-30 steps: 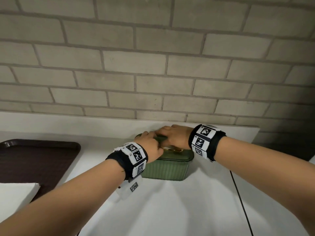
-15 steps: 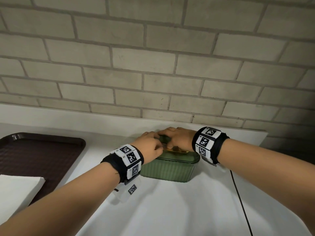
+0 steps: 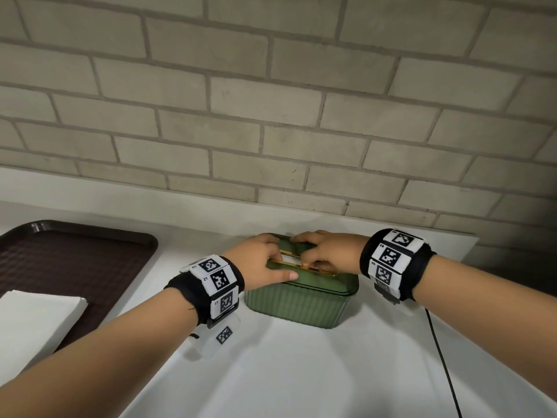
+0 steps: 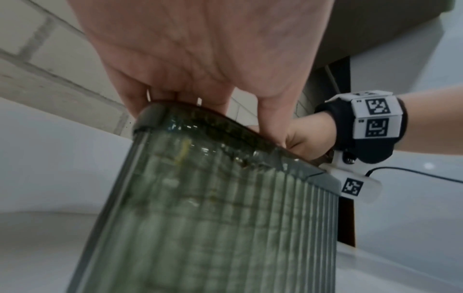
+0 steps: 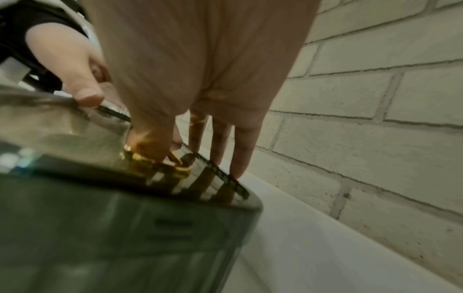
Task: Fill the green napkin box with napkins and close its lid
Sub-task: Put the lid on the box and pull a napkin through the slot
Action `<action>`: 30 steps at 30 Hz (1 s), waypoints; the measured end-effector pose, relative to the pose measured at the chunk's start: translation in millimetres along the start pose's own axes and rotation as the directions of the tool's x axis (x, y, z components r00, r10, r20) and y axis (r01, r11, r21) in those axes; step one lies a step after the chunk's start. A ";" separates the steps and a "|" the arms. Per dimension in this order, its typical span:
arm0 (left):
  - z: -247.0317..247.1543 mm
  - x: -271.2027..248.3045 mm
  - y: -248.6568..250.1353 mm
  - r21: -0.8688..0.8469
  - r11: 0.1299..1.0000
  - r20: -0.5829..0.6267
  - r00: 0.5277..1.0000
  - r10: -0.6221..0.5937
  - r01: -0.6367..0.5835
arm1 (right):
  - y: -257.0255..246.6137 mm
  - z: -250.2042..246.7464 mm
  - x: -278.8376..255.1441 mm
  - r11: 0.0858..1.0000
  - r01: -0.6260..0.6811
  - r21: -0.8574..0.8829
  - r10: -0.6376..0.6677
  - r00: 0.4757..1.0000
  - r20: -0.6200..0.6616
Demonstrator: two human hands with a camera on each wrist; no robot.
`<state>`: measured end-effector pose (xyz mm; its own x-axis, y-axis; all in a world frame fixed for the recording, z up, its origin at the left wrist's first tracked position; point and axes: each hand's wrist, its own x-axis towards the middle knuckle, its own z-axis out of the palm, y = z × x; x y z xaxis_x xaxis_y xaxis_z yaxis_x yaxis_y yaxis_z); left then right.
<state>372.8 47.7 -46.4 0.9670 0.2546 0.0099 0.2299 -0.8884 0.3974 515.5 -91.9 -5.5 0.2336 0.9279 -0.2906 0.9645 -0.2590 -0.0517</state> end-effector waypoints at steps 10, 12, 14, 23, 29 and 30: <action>6.4 -77.8 12.9 -0.086 0.994 -0.007 0.998 -0.066 0.066 | -33.8 21.9 -32.9 0.936 0.261 -0.237 -0.278 0.960 -0.043; 9.4 -93.6 16.2 -0.089 0.993 -0.020 0.996 -0.086 0.084 | -40.7 31.1 -40.7 0.921 0.253 -0.297 -0.292 0.952 -0.093; 11.1 -107.0 19.3 -0.103 0.991 -0.027 0.996 -0.088 0.085 | -48.8 39.9 -49.9 0.908 0.265 -0.326 -0.333 0.927 -0.174; 7.7 -125.7 27.7 -0.032 0.999 -0.071 0.997 -0.025 0.023 | -62.8 67.1 -76.9 0.898 0.229 -0.376 -0.379 0.835 -0.398; 13.9 -106.7 43.5 0.067 0.994 -0.131 0.987 0.097 -0.089 | -62.7 74.1 -79.0 0.926 0.191 -0.326 -0.336 0.809 -0.482; 15.6 -103.4 47.3 0.095 0.990 -0.133 0.984 0.117 -0.105 | -62.0 74.5 -78.8 0.934 0.194 -0.301 -0.326 0.807 -0.491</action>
<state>285.4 -26.6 -43.0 0.9640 0.1971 0.1783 0.1363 -0.9426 0.3048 428.1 -168.9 -50.6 -0.0656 0.9656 0.2518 0.9829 0.0190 0.1832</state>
